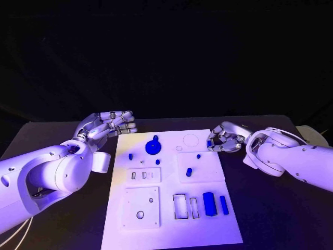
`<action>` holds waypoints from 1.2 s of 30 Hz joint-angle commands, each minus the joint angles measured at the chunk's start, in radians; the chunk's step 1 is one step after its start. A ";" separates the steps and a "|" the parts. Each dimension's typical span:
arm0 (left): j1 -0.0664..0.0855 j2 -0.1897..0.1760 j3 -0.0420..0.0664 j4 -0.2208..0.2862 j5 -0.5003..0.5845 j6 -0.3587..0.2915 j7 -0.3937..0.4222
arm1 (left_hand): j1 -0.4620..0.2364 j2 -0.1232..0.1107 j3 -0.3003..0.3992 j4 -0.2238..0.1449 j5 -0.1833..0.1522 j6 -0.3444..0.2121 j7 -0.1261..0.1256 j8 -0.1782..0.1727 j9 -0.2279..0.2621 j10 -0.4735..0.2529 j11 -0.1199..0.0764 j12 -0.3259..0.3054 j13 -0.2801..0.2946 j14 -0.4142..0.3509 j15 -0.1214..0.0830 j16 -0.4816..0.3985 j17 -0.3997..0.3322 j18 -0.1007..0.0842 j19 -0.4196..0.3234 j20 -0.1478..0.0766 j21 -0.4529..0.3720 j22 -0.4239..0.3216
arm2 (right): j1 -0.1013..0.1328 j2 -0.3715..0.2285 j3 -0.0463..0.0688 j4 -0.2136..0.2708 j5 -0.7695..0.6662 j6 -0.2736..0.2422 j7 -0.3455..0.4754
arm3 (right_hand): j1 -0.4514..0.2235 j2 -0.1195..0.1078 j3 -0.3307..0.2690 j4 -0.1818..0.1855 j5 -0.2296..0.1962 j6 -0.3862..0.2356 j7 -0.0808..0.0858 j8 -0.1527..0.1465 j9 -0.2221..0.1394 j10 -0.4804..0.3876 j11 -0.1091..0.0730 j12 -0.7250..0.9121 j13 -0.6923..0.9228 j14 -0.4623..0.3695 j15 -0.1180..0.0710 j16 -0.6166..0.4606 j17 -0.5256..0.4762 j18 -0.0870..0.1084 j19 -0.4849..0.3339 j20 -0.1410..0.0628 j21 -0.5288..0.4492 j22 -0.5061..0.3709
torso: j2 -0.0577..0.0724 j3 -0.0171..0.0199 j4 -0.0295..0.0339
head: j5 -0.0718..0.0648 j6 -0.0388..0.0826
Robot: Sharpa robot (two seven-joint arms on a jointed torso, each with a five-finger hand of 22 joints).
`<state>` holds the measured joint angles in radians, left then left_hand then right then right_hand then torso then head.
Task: Assemble the parts on the task board
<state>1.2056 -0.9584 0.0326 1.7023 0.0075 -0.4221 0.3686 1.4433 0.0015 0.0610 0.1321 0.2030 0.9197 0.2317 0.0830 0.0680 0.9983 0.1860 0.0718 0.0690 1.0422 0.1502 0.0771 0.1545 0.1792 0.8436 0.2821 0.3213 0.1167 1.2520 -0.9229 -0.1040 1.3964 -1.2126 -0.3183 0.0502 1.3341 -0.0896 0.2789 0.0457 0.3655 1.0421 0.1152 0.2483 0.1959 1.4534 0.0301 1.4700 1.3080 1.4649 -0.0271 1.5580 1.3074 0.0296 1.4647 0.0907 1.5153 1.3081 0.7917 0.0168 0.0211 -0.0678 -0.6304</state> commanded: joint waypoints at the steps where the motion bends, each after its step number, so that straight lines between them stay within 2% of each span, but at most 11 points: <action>1: 0.000 0.001 0.001 0.002 0.000 0.015 0.009 | 0.000 0.002 -0.002 -0.005 0.001 0.001 0.001 -0.004 0.001 -0.003 0.000 -0.004 0.000 -0.005 -0.002 -0.004 0.001 0.002 -0.009 -0.001 -0.007 -0.001 | -0.001 0.001 0.000 0.004 0.011 -0.039 0.005 | 0.001 0.017 0.004 0.001 0.003 0.020 -0.012 0.011 0.018 0.011 -0.002 0.006 0.140 0.102 -0.007 0.005 0.246 -0.012 0.060 -0.010 0.004 0.209 | 0.000 0.0001 0.0011 | -0.001 -0.001; 7: 0.000 0.001 0.001 0.000 0.000 0.016 0.008 | 0.000 0.002 -0.002 -0.005 0.001 0.001 0.001 -0.004 0.001 -0.003 0.000 -0.004 0.000 -0.005 -0.002 -0.004 0.001 0.002 -0.009 -0.001 -0.007 -0.001 | -0.001 -0.005 0.001 0.031 0.012 -0.074 -0.016 | -0.012 0.014 0.006 0.004 0.033 0.018 -0.016 0.017 0.025 0.014 -0.007 0.007 0.143 0.102 -0.013 0.006 0.248 -0.014 0.065 -0.017 0.009 0.215 | -0.001 0.0006 -0.0007 | 0.000 -0.002; 13: 0.000 0.003 0.001 -0.004 0.000 0.017 0.005 | 0.000 0.002 -0.002 -0.005 0.001 0.001 0.001 -0.004 0.001 -0.003 0.000 -0.004 0.000 -0.005 -0.002 -0.004 0.001 0.002 -0.009 -0.001 -0.007 -0.001 | 0.007 -0.017 0.002 0.111 0.051 -0.089 -0.064 | -0.013 0.021 0.013 0.004 0.046 0.011 -0.015 0.016 0.027 0.011 -0.007 0.003 0.140 0.103 -0.014 0.007 0.250 -0.015 0.067 -0.019 0.012 0.218 | -0.004 -0.0006 -0.0016 | 0.005 -0.005; 17: 0.000 0.010 0.001 -0.011 0.000 0.018 0.001 | 0.001 0.002 -0.002 -0.006 0.001 0.001 0.001 -0.004 0.001 -0.002 0.000 -0.003 0.000 -0.005 -0.003 -0.004 0.002 0.003 -0.009 0.000 -0.006 -0.001 | 0.018 -0.018 0.003 0.189 0.043 -0.108 -0.129 | -0.021 0.027 0.015 0.009 0.027 0.005 -0.014 0.017 0.030 0.011 -0.005 0.003 0.140 0.103 -0.012 0.007 0.250 -0.015 0.068 -0.019 0.013 0.220 | -0.009 -0.0025 0.0015 | 0.013 -0.011; 20: 0.000 0.016 0.000 -0.018 0.000 0.020 -0.003 | 0.001 0.003 -0.001 -0.007 0.001 0.002 0.001 -0.004 0.001 -0.002 0.000 -0.003 0.000 -0.005 -0.003 -0.004 0.002 0.003 -0.009 0.000 -0.006 -0.001 | 0.023 -0.003 0.003 0.236 0.015 -0.121 -0.175 | -0.026 0.028 0.014 0.011 0.016 0.004 -0.014 0.018 0.032 0.012 -0.005 0.004 0.141 0.103 -0.012 0.007 0.250 -0.016 0.069 -0.019 0.014 0.221 | -0.015 -0.0044 0.0012 | 0.027 -0.023; 23: 0.000 0.026 0.000 -0.025 0.000 0.022 -0.008 | 0.001 0.003 -0.001 -0.007 0.001 0.002 0.001 -0.004 0.001 -0.001 0.000 -0.003 0.000 -0.005 -0.003 -0.005 0.002 0.003 -0.009 0.000 -0.006 -0.001 | 0.024 0.025 0.002 0.270 -0.048 -0.128 -0.206 | -0.026 0.029 0.015 0.011 0.014 0.004 -0.014 0.019 0.033 0.012 -0.005 0.003 0.141 0.103 -0.012 0.007 0.250 -0.016 0.070 -0.019 0.015 0.222 | -0.020 -0.0054 0.0017 | 0.040 -0.030; 27: -0.001 0.043 0.000 -0.038 0.000 0.025 -0.012 | 0.001 0.003 -0.001 -0.007 0.001 0.002 0.001 -0.004 0.001 -0.001 0.000 -0.003 0.000 -0.005 -0.003 -0.005 0.002 0.003 -0.009 0.000 -0.006 -0.001 | 0.019 0.066 -0.001 0.296 -0.136 -0.132 -0.230 | -0.026 0.030 0.016 0.011 0.013 0.002 -0.014 0.018 0.033 0.012 -0.005 0.003 0.141 0.103 -0.012 0.007 0.251 -0.017 0.072 -0.019 0.017 0.224 | -0.027 -0.0049 0.0090 | 0.052 -0.042; 32: -0.002 0.063 0.000 -0.060 0.000 0.028 -0.018 | 0.001 0.003 -0.001 -0.007 0.001 0.002 0.001 -0.004 0.001 -0.001 0.000 -0.003 0.000 -0.005 -0.003 -0.005 0.002 0.003 -0.009 0.000 -0.006 -0.001 | 0.009 0.127 -0.009 0.304 -0.229 -0.132 -0.265 | -0.025 0.031 0.016 0.010 0.013 0.002 -0.014 0.018 0.033 0.012 -0.005 0.004 0.141 0.103 -0.012 0.007 0.249 -0.017 0.072 -0.019 0.017 0.224 | -0.035 -0.0086 0.0132 | 0.069 -0.051; 36: -0.002 0.070 0.000 -0.071 0.001 0.029 -0.023 | 0.001 0.003 -0.001 -0.007 0.001 0.002 0.001 -0.004 0.001 -0.001 0.000 -0.003 0.000 -0.005 -0.003 -0.005 0.002 0.003 -0.009 0.000 -0.006 -0.001 | -0.005 0.183 -0.015 0.288 -0.271 -0.132 -0.289 | -0.025 0.032 0.018 0.010 0.015 0.001 -0.014 0.019 0.034 0.012 -0.005 0.004 0.141 0.102 -0.013 0.006 0.248 -0.016 0.071 -0.019 0.016 0.223 | -0.039 -0.0089 0.0094 | 0.083 -0.048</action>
<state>1.2038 -0.8915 0.0320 1.6333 0.0077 -0.4164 0.3503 1.4433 0.0015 0.0610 0.1321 0.2030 0.9197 0.2317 0.0830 0.0679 0.9983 0.1860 0.0718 0.0689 1.0422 0.1502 0.0771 0.1556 0.1792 0.8436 0.2821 0.3213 0.1168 1.2501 -0.7446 -0.1187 1.6899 -1.3911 -0.4408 -0.1859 1.3118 -0.0649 0.2927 0.0538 0.3792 1.0398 0.1130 0.2483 0.1957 1.4608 0.0226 1.4739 1.3076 1.4647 -0.0344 1.5614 1.3076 0.0296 1.4647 0.0765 1.5307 1.3076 0.7578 0.0087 0.0317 0.0064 -0.6791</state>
